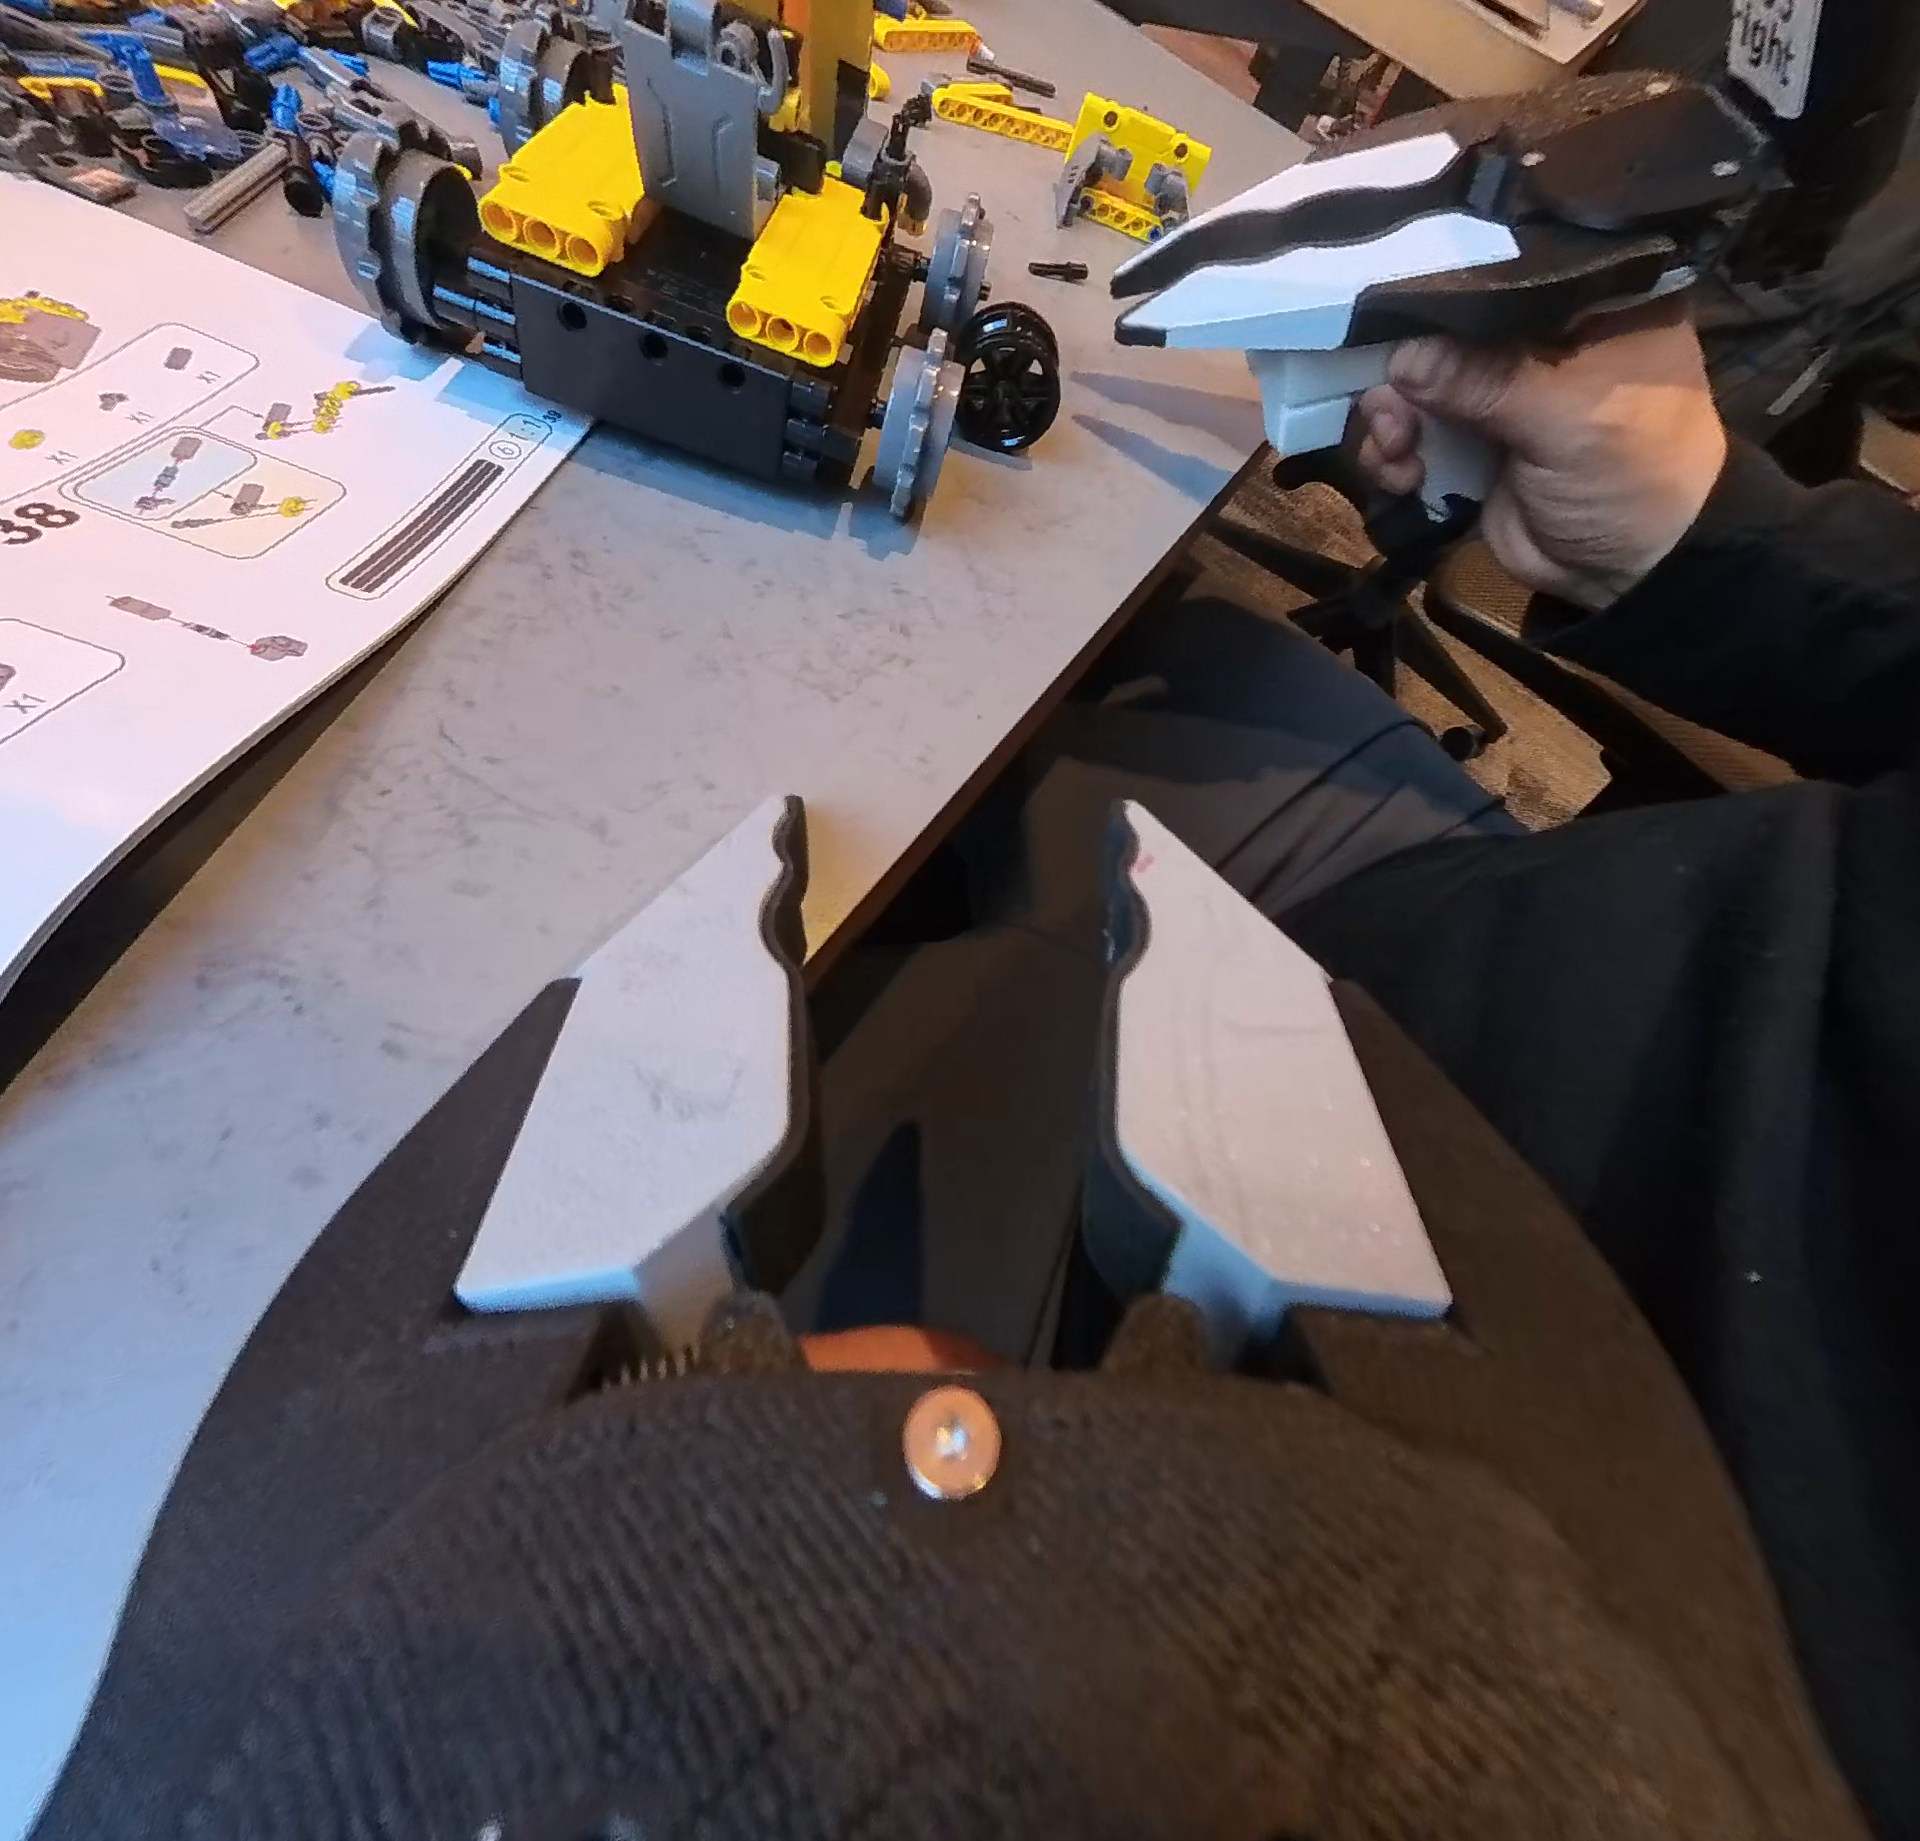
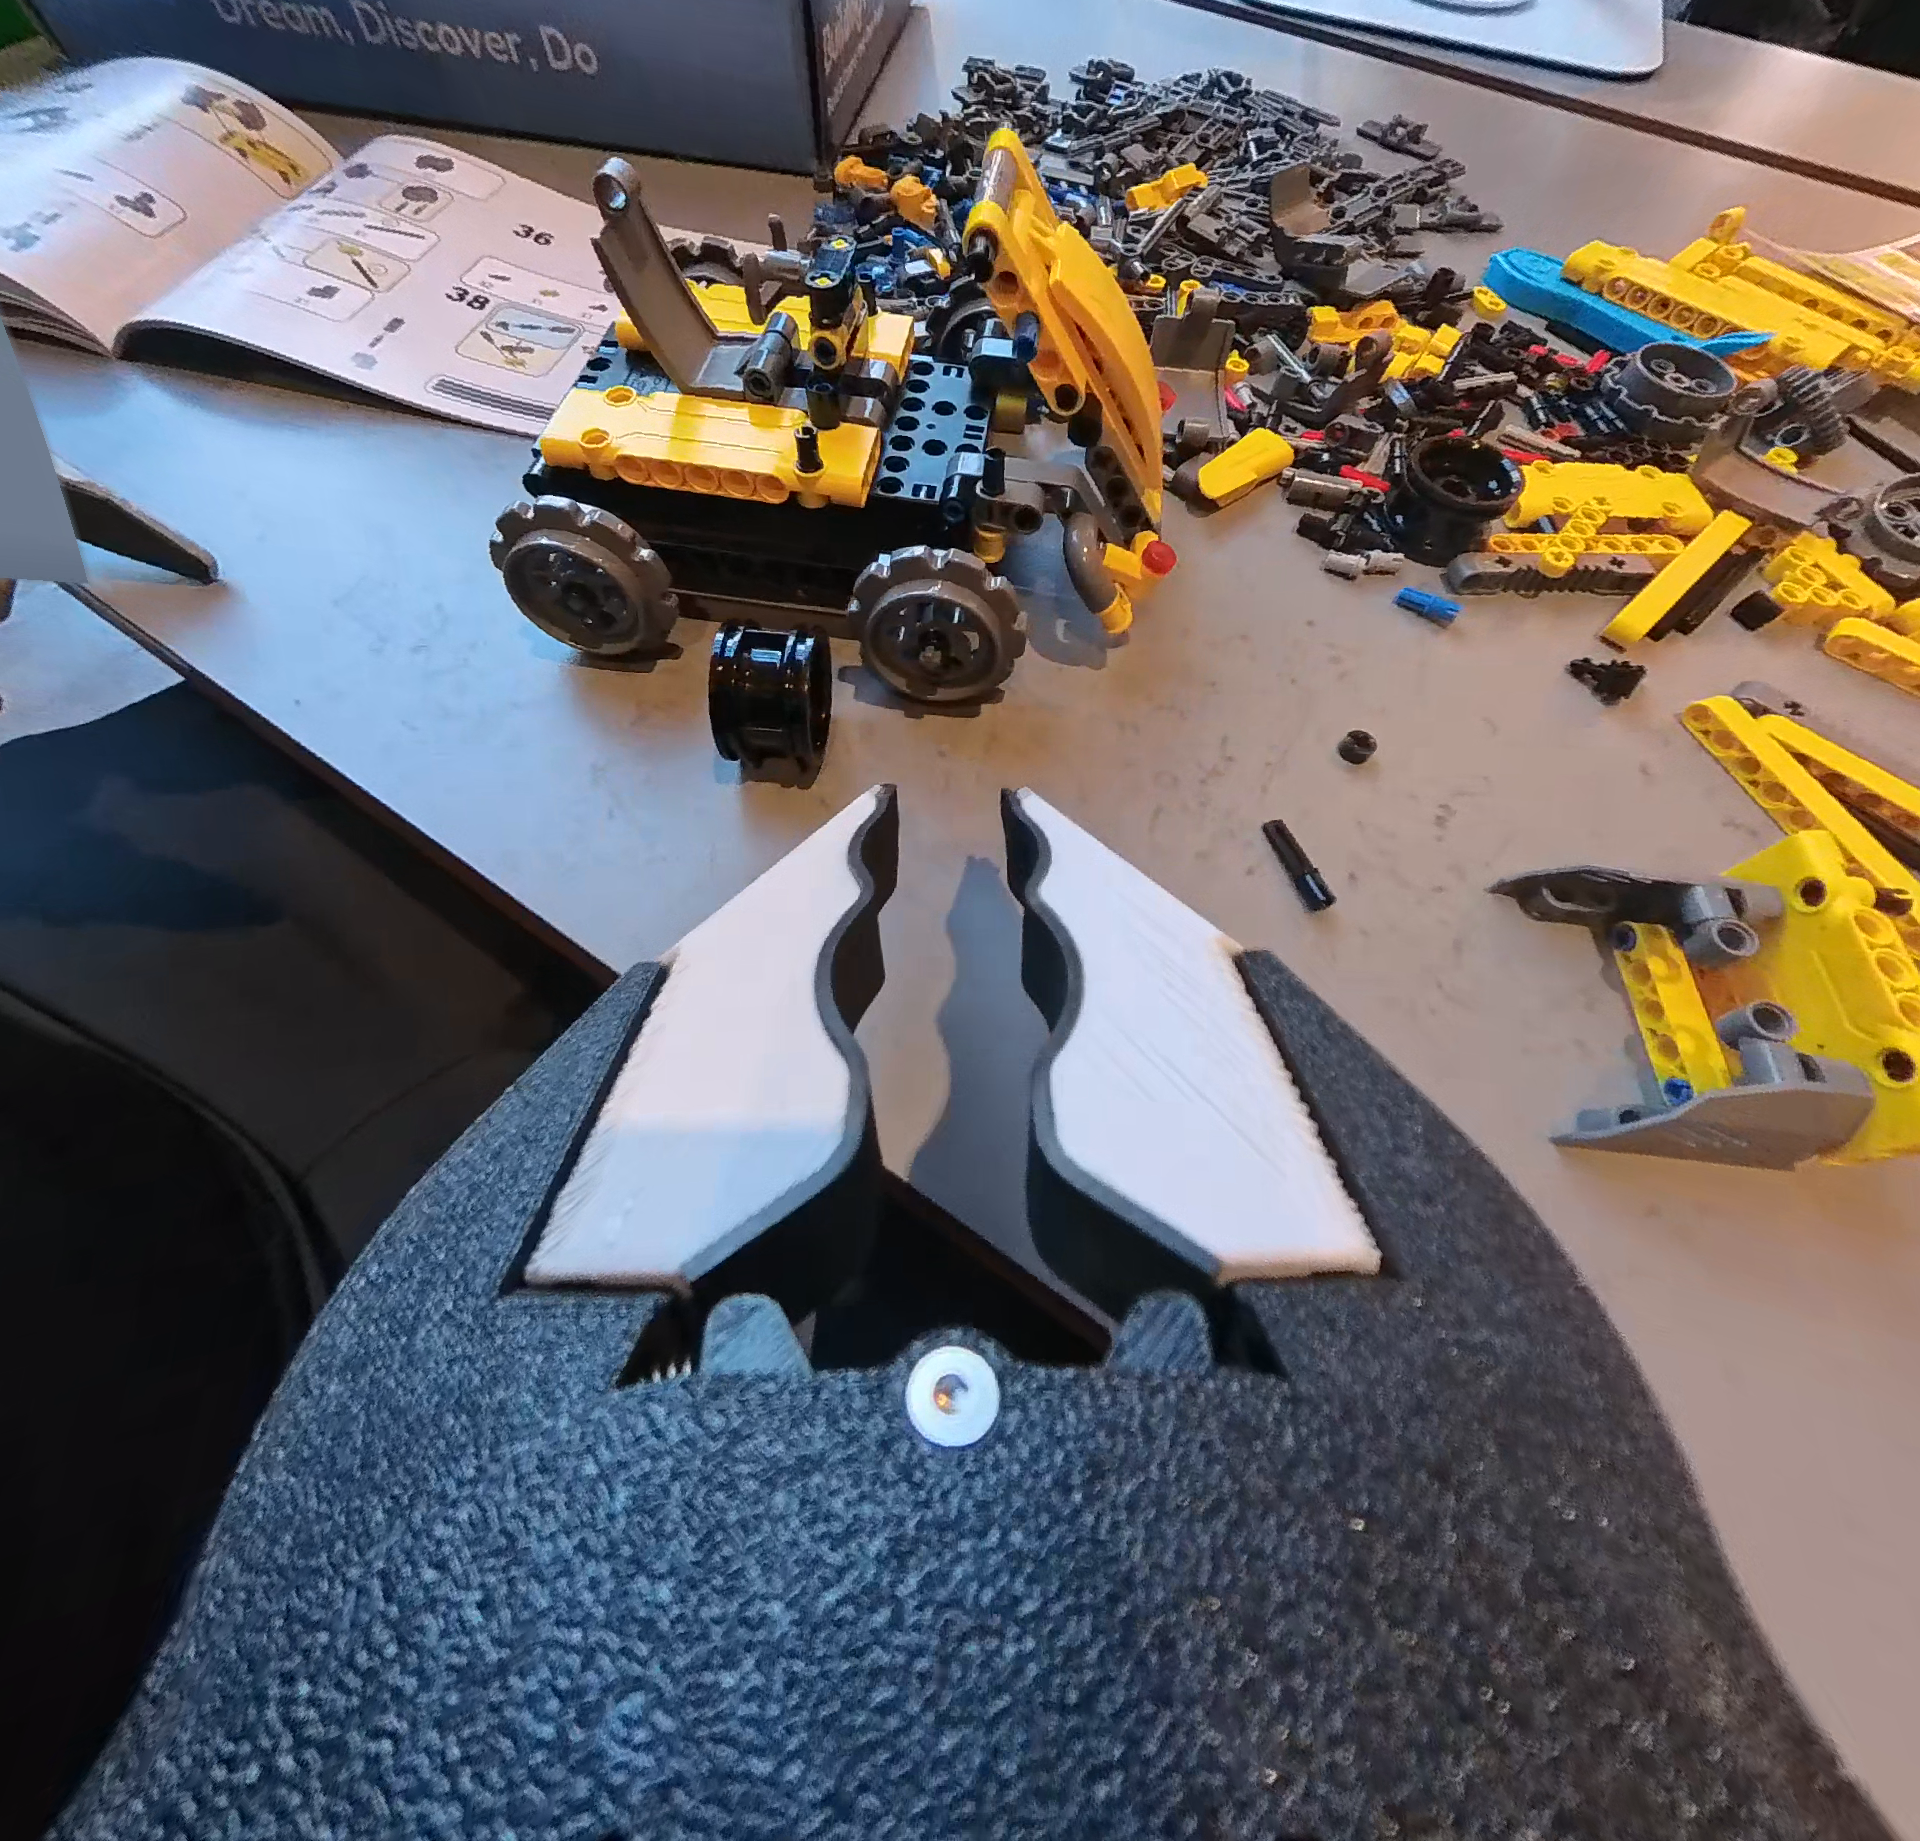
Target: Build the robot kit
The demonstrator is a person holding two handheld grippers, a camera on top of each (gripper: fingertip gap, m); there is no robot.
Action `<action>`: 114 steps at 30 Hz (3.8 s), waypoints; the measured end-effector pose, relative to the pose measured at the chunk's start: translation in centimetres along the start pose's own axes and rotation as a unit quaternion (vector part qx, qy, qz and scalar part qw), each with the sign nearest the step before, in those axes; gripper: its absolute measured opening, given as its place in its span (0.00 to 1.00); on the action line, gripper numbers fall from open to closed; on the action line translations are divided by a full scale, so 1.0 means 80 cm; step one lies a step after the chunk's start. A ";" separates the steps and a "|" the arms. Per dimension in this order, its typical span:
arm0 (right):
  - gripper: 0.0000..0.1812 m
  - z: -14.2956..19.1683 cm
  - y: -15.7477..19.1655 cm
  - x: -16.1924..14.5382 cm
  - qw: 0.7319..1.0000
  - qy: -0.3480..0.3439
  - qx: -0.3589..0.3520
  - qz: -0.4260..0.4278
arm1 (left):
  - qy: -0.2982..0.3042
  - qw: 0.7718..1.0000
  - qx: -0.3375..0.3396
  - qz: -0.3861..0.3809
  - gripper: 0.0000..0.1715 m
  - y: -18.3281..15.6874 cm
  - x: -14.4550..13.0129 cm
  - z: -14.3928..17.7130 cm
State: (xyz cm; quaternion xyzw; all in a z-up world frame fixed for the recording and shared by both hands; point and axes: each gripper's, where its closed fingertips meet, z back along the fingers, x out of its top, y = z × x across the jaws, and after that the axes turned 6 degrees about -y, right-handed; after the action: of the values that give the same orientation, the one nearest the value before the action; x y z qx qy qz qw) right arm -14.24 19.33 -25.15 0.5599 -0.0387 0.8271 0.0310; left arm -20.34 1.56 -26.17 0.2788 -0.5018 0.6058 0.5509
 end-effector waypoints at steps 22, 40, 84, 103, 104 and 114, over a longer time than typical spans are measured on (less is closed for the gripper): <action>0.04 0.038 -0.093 -0.006 0.997 0.059 0.013 0.057 | -0.013 1.000 -0.003 -0.023 0.31 -0.015 0.002 -0.019; 0.02 -0.008 -0.093 -0.036 0.976 0.169 0.125 0.050 | 0.033 0.995 -0.028 -0.086 0.22 -0.069 0.003 -0.058; 0.02 0.076 -0.106 -0.032 0.997 0.051 0.049 0.035 | 0.457 0.758 -0.186 -0.427 0.11 -0.007 0.116 -0.335; 0.02 0.075 -0.108 -0.038 0.997 0.056 0.048 0.030 | 0.464 0.753 -0.200 -0.421 0.06 -0.006 0.101 -0.338; 0.02 0.075 -0.108 -0.038 0.997 0.056 0.048 0.030 | 0.463 0.753 -0.199 -0.423 0.05 -0.005 0.101 -0.339; 0.02 0.076 -0.092 -0.026 0.996 0.030 0.077 0.032 | 0.389 0.786 -0.191 -0.441 0.03 -0.034 0.144 -0.310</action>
State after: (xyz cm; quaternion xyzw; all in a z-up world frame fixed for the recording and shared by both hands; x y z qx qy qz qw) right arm -7.17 26.03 -24.62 0.5341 0.0080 0.8446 -0.0372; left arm -15.17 28.46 -23.53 0.1000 -0.1729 0.2462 0.9484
